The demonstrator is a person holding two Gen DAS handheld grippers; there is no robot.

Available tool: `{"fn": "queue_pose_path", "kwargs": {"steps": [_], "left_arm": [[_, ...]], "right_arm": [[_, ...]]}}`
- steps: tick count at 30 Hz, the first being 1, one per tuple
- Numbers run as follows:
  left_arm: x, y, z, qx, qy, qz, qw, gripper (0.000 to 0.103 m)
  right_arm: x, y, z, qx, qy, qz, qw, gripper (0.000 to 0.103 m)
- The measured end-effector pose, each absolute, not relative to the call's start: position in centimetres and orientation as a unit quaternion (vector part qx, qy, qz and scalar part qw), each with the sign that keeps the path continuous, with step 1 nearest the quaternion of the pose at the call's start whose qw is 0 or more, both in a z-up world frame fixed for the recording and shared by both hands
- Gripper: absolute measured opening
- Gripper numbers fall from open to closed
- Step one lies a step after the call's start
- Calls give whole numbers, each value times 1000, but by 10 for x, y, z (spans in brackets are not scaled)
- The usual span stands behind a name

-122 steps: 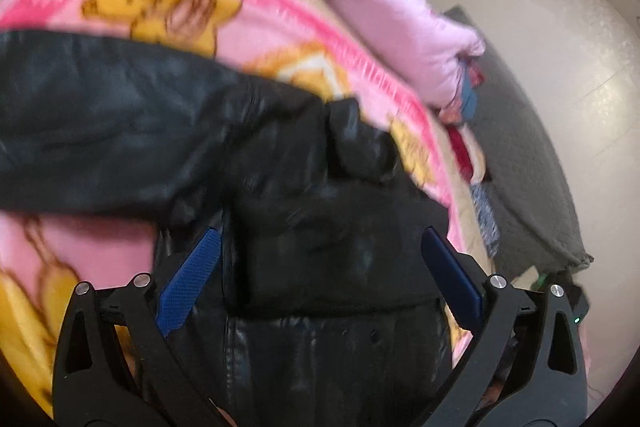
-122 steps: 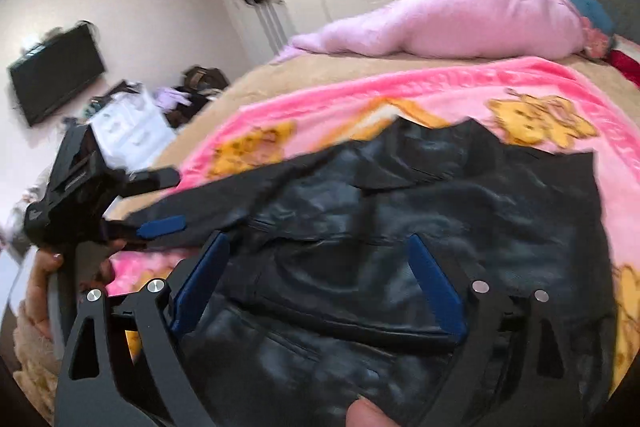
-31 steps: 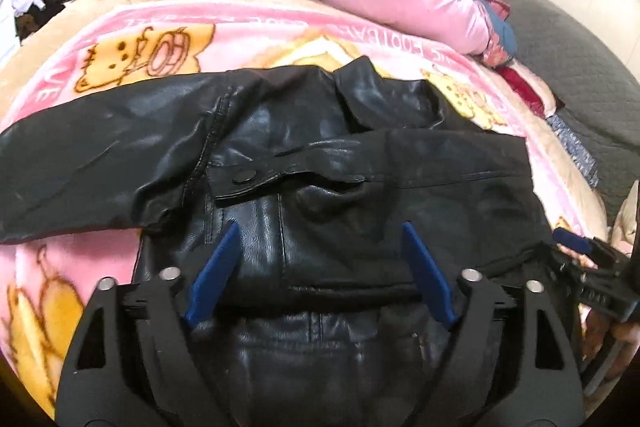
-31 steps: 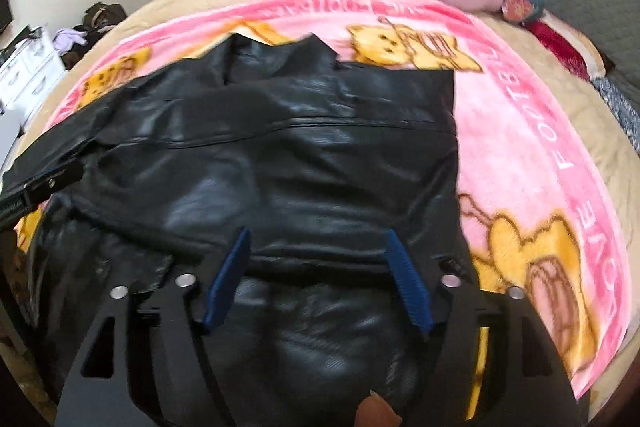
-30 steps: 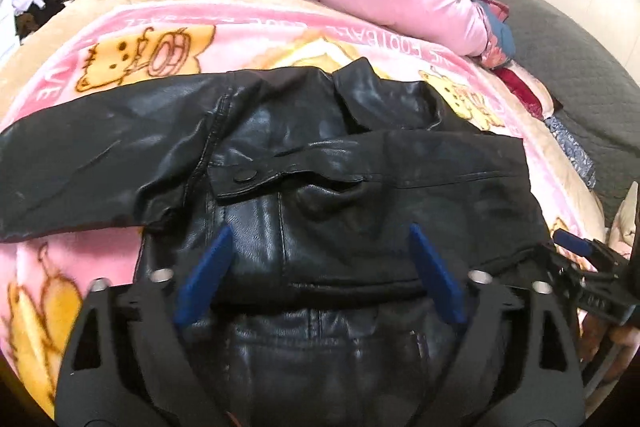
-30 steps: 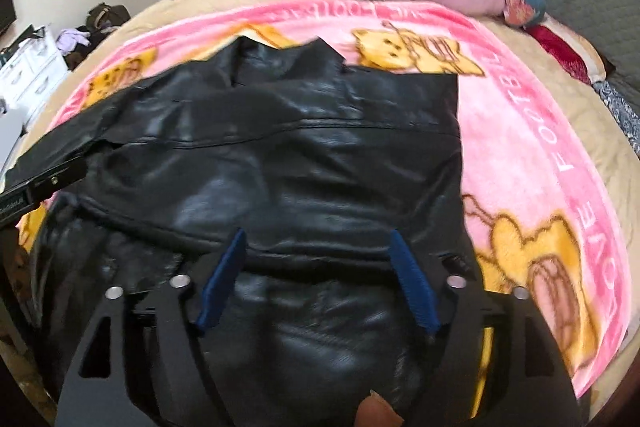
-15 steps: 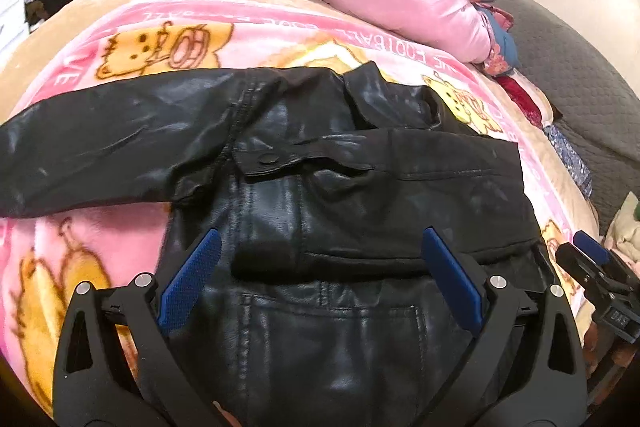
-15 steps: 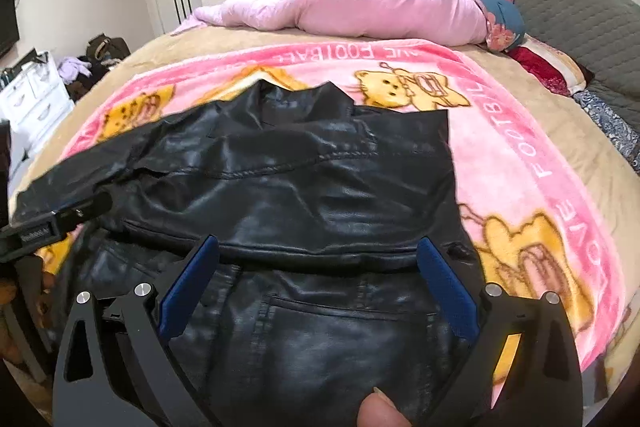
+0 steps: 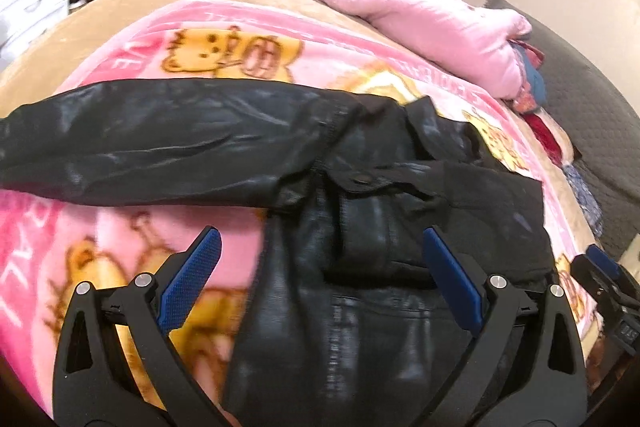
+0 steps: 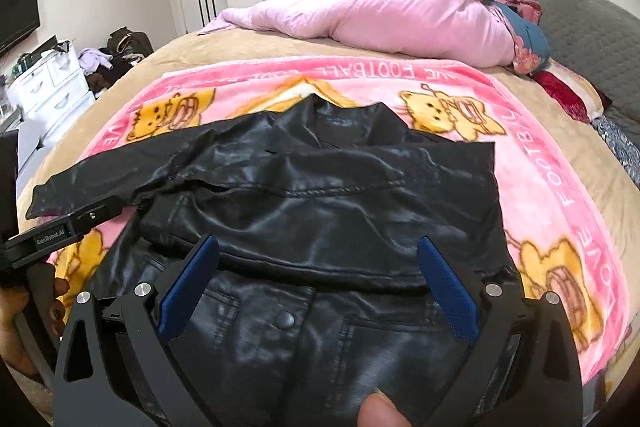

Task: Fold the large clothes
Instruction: 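Grasp the other jacket sleeve cuff with the left gripper, then lift the held sleeve with the left gripper and carry it over the jacket front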

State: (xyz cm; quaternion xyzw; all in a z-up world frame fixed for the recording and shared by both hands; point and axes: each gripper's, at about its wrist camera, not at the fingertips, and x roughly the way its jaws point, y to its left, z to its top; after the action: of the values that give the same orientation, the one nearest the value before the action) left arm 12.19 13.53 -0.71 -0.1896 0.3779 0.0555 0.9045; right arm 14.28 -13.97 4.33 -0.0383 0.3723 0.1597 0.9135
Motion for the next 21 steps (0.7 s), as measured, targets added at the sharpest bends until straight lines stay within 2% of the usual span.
{"fn": "queue_pose_path", "kwargs": {"steps": [21], "left_arm": [[85, 244, -23, -282, 348, 146, 882, 93]], "right_arm": [[147, -40, 53, -79, 358, 221, 904, 98]]}}
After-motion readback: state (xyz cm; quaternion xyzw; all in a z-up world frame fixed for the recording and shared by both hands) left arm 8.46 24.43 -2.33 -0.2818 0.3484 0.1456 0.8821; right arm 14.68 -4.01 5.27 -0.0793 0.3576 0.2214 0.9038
